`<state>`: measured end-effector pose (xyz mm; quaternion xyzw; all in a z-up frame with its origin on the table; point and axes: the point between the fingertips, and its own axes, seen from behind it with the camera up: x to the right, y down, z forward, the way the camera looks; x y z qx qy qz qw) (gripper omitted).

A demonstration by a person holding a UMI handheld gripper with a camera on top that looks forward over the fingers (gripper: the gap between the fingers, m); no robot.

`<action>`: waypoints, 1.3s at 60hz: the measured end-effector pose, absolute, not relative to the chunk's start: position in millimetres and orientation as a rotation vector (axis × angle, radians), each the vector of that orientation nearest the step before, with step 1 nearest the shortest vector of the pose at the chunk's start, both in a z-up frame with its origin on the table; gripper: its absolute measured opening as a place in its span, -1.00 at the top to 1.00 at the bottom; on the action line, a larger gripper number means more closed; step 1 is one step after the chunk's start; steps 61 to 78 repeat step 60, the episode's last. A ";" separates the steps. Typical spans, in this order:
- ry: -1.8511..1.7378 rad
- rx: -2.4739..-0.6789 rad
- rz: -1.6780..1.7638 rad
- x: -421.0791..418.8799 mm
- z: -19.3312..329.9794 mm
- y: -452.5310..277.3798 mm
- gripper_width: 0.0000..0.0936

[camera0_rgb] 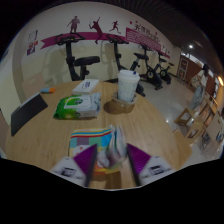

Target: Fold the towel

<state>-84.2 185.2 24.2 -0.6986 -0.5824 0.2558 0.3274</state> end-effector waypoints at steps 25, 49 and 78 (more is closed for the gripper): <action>-1.489 -1.799 0.641 87.2 200.5 155.1 -0.82; -1.501 -1.813 0.703 149.1 217.6 122.1 -0.83; -1.527 -1.792 0.758 138.0 221.3 101.6 -0.83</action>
